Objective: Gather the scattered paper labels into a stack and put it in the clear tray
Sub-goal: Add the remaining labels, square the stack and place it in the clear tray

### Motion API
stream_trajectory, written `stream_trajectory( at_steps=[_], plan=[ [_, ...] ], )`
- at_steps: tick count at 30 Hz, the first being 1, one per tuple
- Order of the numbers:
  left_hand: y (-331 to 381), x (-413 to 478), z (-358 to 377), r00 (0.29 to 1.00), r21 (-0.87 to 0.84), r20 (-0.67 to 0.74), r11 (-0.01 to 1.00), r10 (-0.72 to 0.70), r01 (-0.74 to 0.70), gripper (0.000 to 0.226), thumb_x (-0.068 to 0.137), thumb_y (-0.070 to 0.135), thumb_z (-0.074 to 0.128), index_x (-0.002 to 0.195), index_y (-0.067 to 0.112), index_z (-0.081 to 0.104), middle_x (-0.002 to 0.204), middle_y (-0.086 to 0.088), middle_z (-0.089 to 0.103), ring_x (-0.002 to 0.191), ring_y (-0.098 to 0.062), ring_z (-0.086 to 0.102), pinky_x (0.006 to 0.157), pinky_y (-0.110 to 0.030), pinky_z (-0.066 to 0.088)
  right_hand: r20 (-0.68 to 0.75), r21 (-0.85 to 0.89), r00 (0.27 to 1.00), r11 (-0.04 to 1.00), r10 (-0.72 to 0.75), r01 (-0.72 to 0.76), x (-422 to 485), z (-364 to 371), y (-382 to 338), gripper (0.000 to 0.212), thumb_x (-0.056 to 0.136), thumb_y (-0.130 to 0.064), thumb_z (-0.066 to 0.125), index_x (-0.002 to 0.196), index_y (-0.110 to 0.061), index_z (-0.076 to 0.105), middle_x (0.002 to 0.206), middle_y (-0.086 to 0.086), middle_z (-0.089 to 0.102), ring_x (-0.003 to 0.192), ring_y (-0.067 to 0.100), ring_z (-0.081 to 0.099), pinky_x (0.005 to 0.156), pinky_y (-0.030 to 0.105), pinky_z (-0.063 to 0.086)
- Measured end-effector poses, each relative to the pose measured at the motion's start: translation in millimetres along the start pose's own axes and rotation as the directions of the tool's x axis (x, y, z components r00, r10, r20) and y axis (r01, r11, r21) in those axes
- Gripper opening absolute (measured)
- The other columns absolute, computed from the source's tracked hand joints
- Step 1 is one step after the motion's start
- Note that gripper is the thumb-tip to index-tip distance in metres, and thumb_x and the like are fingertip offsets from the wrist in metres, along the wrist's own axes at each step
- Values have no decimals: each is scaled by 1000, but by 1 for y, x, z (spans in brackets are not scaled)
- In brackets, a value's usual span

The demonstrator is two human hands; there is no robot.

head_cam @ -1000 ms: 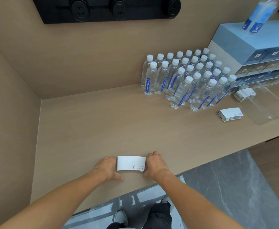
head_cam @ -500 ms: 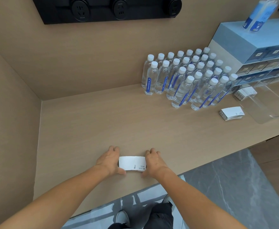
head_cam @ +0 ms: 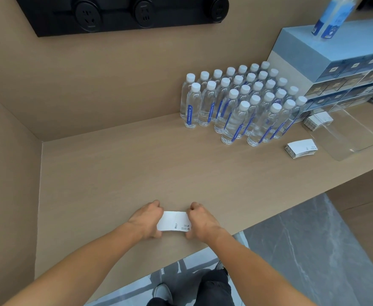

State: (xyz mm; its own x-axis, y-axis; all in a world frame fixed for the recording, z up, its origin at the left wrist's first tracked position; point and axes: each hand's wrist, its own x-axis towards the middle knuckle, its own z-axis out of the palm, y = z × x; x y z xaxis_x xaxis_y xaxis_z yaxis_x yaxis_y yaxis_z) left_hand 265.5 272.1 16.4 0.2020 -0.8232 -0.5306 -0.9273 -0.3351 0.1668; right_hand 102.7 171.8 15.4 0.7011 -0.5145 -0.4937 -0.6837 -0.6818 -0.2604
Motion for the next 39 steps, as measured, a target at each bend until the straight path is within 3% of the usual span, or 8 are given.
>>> stream_trajectory(
  at_steps=[7,11,20,25,31,36,39],
  plan=[
    [50,31,-38,998,51,-11,997,66,-65,41,70,34,71,103,12,61,111,-4,52,99,-24,57,71,-28,43,-61,183,994,980,88,-75,-17,-34,53,32,74,-11,72,102,-8,55,120,10,50,112,28,52,90,32,49],
    [104,57,-60,997,91,21,993,74,-76,37,71,33,69,101,13,60,105,-7,61,92,-27,62,69,-30,49,-90,191,989,976,119,-100,-30,-54,105,31,75,-12,73,99,-7,56,119,11,49,110,29,53,87,32,49],
    [272,137,-98,974,155,15,962,226,-226,48,72,37,73,111,13,61,109,-9,63,98,-29,63,77,-32,51,-170,169,956,962,241,-212,-82,-107,272,37,73,-19,75,103,-4,61,115,9,50,100,29,56,80,31,49],
    [375,185,-113,944,163,35,930,328,-329,50,70,37,76,111,13,62,111,-9,63,98,-29,63,81,-33,53,-193,188,920,933,342,-307,-119,-131,368,31,72,-18,72,97,-5,59,114,8,50,82,26,51,67,28,38],
    [452,231,-130,917,304,-14,876,397,-375,50,72,48,71,110,17,63,107,-7,65,96,-27,62,72,-31,48,-213,172,903,924,373,-341,-131,-161,449,34,73,-20,73,100,-6,58,114,7,50,96,31,58,69,30,42],
    [465,273,-149,924,348,-93,882,370,-318,53,73,54,68,112,20,61,111,-6,65,103,-24,57,73,-33,43,-211,146,923,944,322,-296,-96,-191,491,36,75,-21,73,104,-7,57,117,6,49,97,27,54,68,31,39],
    [462,297,-163,936,312,-132,910,327,-273,54,73,52,66,116,19,58,111,-4,63,104,-24,56,75,-33,45,-210,148,935,955,285,-258,-63,-215,509,40,74,-17,76,106,-3,56,117,8,48,101,29,56,73,32,46]
  ],
)
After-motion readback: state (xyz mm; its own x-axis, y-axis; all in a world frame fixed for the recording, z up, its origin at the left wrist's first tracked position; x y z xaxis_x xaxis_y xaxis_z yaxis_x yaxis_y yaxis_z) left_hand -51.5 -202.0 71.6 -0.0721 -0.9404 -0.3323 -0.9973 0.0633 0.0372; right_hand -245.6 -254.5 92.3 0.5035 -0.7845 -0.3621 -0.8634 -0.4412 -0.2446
